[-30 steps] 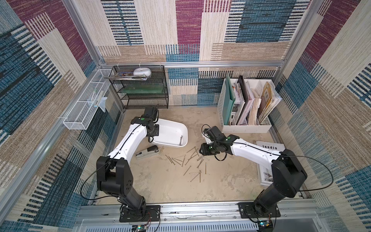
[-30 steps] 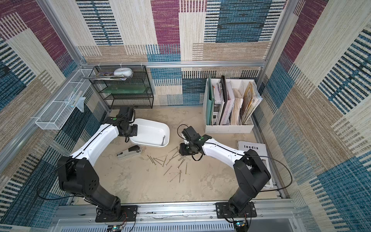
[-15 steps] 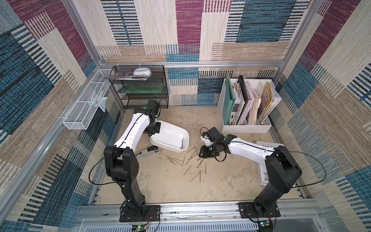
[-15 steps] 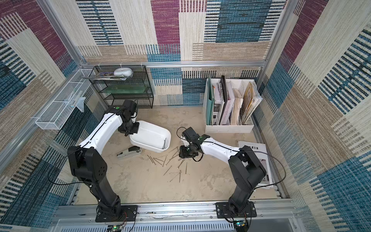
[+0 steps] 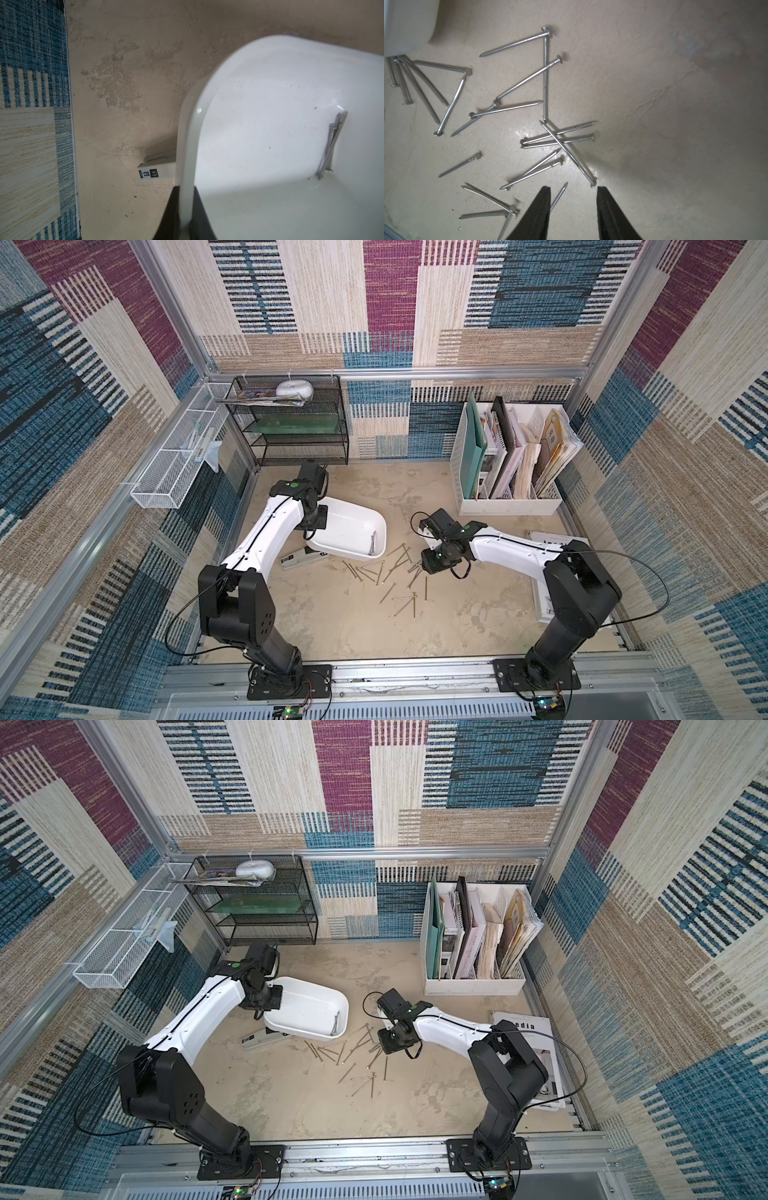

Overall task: Put the nails on the desktop into the storage box
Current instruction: Pick up the nail from the center of the board.

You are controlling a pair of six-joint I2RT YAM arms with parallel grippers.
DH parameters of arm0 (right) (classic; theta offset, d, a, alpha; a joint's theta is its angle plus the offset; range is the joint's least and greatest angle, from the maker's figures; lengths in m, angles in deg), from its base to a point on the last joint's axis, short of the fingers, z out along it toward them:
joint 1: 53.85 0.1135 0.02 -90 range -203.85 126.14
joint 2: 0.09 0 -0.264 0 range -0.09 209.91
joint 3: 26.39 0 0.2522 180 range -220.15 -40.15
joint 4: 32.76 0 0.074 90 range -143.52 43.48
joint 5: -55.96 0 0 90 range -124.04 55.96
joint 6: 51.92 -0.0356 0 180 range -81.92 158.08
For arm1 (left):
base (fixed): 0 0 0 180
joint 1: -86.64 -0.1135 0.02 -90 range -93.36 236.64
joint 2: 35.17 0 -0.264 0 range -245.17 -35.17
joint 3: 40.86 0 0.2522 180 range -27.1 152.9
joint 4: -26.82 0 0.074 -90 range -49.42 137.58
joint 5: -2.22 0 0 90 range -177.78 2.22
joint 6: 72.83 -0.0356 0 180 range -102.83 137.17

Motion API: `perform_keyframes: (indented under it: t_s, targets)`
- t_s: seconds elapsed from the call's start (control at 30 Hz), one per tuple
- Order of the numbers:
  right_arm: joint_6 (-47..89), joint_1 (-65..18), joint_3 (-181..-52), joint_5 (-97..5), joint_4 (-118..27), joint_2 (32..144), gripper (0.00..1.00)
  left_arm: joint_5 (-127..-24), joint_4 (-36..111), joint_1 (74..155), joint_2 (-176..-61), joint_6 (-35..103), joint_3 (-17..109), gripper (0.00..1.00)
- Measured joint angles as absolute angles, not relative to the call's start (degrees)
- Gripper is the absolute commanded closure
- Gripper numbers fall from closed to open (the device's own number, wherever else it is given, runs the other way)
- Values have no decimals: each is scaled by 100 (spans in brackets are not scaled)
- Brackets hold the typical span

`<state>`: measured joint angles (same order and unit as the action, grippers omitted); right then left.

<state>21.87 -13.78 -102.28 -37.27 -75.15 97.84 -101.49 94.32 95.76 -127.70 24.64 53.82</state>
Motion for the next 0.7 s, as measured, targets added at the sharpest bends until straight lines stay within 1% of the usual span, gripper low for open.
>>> perform_keyframes:
  t_s: [0.13,0.3,0.37,0.53,0.63,0.7]
  targets:
    - [2426,-1363,-10300,-3661,-7477,9975,58,-10149,9237,9550,-12720,2472,5218,100]
    - [2618,-1258,-10442,-3574,-7469,10315,60,-10134,9091,9539,-12713,2490,5105,100]
    - [2668,-1201,-10440,-3508,-7504,10416,65,-10130,9025,9535,-12672,2488,5052,100]
    - [2692,-1017,-10435,-3062,-7510,10514,70,-10130,8920,9506,-12606,2490,4989,100]
    - [2670,-974,-10300,-2892,-7418,10527,78,-10099,8905,9502,-12604,2490,4943,100]
    - [2657,-969,-10287,-2826,-7383,10538,86,-10044,8901,9502,-12602,2488,4937,100]
